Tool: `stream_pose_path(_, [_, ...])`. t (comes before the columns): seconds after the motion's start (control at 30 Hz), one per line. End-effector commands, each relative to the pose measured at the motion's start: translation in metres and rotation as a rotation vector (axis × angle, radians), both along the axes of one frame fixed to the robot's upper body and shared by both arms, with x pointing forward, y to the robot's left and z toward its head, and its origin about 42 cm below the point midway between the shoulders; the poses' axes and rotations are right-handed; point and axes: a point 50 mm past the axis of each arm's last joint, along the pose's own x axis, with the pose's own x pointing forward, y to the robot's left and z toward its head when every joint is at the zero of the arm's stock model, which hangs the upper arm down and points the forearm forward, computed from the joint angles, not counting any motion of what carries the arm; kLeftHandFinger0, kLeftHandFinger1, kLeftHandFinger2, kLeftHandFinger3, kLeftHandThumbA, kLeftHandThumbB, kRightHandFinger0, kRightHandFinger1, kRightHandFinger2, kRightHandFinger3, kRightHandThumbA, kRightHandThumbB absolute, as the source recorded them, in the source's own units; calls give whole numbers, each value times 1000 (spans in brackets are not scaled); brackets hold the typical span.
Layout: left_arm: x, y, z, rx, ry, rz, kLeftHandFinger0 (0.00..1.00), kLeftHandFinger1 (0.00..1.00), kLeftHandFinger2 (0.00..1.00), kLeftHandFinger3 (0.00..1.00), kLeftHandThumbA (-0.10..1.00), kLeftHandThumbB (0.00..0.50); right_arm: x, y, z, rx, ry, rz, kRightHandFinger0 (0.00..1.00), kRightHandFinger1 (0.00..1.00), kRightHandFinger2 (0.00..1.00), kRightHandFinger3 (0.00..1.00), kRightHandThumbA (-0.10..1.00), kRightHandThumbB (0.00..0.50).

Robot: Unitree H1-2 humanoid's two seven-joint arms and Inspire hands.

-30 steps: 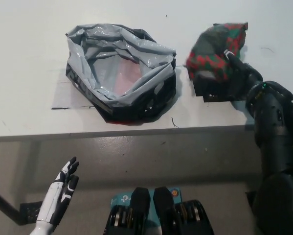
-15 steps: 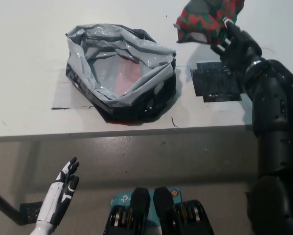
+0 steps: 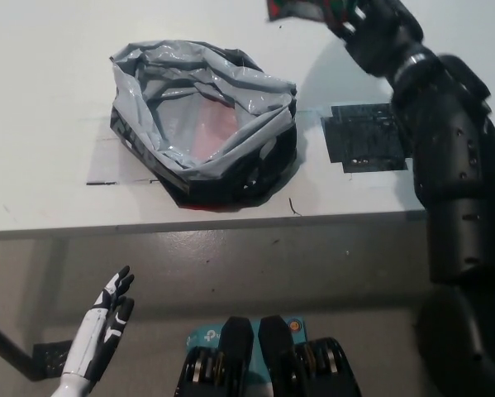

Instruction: The robot uses its right hand to pick up a bag of coffee beans and puts it in the black plastic bag, then the robot grabs the top of the bag and lifts it.

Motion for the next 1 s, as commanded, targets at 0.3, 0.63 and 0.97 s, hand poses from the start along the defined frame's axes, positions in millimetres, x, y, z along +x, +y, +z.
stream_pose_path(0.3, [6, -1, 12, 34, -65, -32, 1000, 1000, 1000, 1000, 1000, 186, -14, 105, 126, -121, -236, 271, 0, 221, 593, 807, -100, 109])
stream_pose_path(0.63, [10, -1, 16, 47, -76, -48, 1000, 1000, 1000, 1000, 1000, 179, -4, 112, 82, -215, -141, 264, 0, 323, 703, 890, -100, 128])
stream_pose_path(0.97, [14, -2, 19, 36, -75, -50, 1000, 1000, 1000, 1000, 1000, 204, 3, 100, 41, -273, -88, 255, 0, 338, 690, 839, -100, 84])
